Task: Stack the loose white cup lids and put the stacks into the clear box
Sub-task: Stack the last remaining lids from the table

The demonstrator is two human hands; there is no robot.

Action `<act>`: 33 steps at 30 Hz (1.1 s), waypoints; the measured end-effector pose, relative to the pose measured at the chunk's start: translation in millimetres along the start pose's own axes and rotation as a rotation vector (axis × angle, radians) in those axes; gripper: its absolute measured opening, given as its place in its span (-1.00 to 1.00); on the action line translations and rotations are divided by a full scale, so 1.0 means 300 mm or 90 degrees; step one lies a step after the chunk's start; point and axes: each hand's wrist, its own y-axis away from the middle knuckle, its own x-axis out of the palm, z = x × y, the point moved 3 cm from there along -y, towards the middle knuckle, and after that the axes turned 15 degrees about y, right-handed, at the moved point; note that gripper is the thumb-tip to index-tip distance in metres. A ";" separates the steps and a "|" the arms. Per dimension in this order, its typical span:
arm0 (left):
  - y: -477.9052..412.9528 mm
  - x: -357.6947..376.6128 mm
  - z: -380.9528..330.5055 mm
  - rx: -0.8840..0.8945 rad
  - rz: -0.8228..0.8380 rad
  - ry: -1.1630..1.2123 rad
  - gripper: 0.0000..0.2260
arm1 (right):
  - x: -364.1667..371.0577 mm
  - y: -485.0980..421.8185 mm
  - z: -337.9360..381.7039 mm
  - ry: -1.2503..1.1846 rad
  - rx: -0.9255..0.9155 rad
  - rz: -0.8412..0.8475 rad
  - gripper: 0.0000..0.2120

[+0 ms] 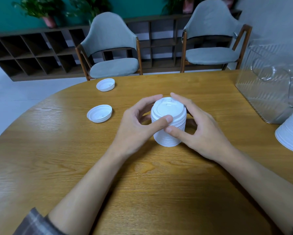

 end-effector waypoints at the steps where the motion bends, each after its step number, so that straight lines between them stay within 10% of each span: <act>1: 0.000 0.000 -0.002 0.001 -0.002 0.001 -0.54 | 0.000 0.000 -0.001 -0.001 0.001 0.000 -0.23; 14: -0.011 -0.023 -0.006 0.028 0.036 -0.045 -0.67 | 0.008 0.000 -0.001 0.027 -0.012 0.014 -0.29; 22: -0.061 -0.243 0.057 0.127 -0.239 -0.507 -0.81 | 0.009 0.003 0.000 0.016 0.001 0.027 -0.30; 33: -0.055 -0.300 0.081 -0.030 -0.269 -0.705 -0.63 | 0.006 0.007 0.008 0.015 0.007 0.018 -0.31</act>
